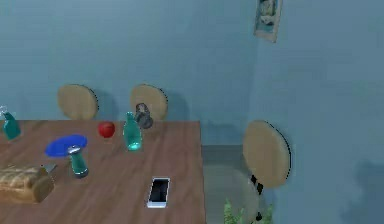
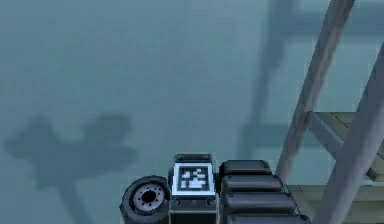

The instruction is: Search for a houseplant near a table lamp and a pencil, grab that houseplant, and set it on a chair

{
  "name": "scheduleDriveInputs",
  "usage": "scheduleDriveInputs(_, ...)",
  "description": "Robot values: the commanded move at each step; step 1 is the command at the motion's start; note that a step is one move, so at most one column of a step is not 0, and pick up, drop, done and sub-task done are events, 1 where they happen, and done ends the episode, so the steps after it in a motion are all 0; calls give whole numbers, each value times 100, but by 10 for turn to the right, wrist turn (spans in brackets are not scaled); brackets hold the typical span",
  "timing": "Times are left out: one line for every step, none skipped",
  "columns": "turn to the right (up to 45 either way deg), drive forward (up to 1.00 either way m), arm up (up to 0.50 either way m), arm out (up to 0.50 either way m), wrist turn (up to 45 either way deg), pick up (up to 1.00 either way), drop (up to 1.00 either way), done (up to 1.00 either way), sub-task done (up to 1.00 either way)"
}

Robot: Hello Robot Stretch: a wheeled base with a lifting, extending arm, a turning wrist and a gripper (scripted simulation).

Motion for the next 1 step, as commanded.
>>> scheduleDriveInputs(180,0,0,0,0,0,0,0,0)
